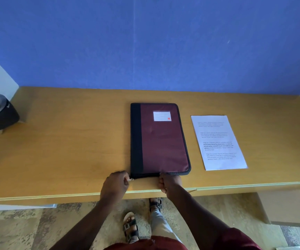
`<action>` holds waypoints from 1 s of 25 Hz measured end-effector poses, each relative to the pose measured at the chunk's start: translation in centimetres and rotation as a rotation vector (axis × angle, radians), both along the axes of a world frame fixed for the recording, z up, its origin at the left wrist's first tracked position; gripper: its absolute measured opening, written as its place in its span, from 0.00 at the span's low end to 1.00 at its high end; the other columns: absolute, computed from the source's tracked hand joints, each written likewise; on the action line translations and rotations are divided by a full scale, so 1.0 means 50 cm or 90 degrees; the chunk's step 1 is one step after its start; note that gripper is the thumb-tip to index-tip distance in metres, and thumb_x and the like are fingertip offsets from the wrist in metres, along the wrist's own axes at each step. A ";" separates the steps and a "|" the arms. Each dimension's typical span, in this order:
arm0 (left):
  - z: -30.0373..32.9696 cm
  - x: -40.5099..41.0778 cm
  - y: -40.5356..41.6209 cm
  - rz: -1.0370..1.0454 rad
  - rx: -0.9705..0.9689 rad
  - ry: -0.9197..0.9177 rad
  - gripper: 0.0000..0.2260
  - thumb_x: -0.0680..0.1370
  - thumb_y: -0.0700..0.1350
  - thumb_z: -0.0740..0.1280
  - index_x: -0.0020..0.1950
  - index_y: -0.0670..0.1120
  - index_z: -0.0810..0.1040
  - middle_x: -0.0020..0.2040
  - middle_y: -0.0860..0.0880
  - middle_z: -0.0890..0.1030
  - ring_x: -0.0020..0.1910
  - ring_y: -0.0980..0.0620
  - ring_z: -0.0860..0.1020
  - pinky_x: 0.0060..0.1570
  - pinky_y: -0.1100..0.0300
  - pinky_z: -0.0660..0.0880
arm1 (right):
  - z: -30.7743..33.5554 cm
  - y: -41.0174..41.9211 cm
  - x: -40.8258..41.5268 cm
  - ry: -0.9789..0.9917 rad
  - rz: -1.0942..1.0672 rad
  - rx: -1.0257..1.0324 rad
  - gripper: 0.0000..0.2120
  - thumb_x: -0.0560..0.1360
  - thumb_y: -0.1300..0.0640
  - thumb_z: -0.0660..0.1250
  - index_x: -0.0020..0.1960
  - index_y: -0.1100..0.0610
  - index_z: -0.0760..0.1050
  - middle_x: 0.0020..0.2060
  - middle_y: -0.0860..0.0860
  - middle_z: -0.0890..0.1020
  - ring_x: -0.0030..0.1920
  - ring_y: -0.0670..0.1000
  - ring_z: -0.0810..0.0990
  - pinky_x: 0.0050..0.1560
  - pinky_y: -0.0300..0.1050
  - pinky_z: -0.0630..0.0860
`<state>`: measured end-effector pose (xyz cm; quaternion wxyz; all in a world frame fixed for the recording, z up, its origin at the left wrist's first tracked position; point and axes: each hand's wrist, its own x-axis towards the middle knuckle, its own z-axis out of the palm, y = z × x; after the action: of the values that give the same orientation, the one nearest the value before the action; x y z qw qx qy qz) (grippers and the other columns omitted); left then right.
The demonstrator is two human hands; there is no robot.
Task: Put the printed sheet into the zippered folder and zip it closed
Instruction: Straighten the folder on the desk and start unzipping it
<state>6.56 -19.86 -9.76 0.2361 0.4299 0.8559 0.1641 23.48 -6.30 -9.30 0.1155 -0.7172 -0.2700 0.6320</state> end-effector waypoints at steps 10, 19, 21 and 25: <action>0.000 -0.078 -0.032 -0.003 -0.008 -0.095 0.12 0.73 0.38 0.69 0.40 0.56 0.80 0.35 0.60 0.80 0.34 0.64 0.78 0.30 0.71 0.68 | 0.006 -0.001 0.013 -0.074 0.095 0.083 0.09 0.77 0.55 0.65 0.40 0.58 0.77 0.35 0.55 0.80 0.31 0.52 0.76 0.27 0.41 0.71; 0.014 -0.078 0.023 0.008 0.042 -0.095 0.08 0.77 0.41 0.68 0.55 0.48 0.82 0.50 0.51 0.84 0.48 0.54 0.81 0.48 0.58 0.79 | 0.025 0.068 0.060 -0.402 0.298 0.483 0.08 0.79 0.57 0.58 0.47 0.55 0.76 0.42 0.52 0.80 0.37 0.49 0.76 0.37 0.41 0.72; 0.018 -0.067 0.044 0.002 0.049 -0.105 0.11 0.77 0.41 0.69 0.60 0.47 0.81 0.54 0.49 0.83 0.51 0.53 0.81 0.51 0.55 0.80 | 0.022 0.091 0.068 -0.398 0.303 0.490 0.08 0.77 0.58 0.61 0.55 0.57 0.73 0.49 0.51 0.77 0.47 0.52 0.74 0.47 0.48 0.74; 0.028 -0.049 0.080 -0.020 0.057 -0.104 0.15 0.78 0.42 0.68 0.65 0.47 0.78 0.61 0.50 0.81 0.56 0.52 0.80 0.53 0.56 0.79 | 0.017 0.134 0.078 -0.382 0.329 0.451 0.13 0.74 0.58 0.63 0.58 0.57 0.71 0.52 0.54 0.75 0.52 0.56 0.73 0.54 0.56 0.75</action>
<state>4.10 -15.86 -8.38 0.2886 0.4387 0.8185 0.2329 27.36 0.42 -8.47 0.1088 -0.6936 -0.6560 0.2769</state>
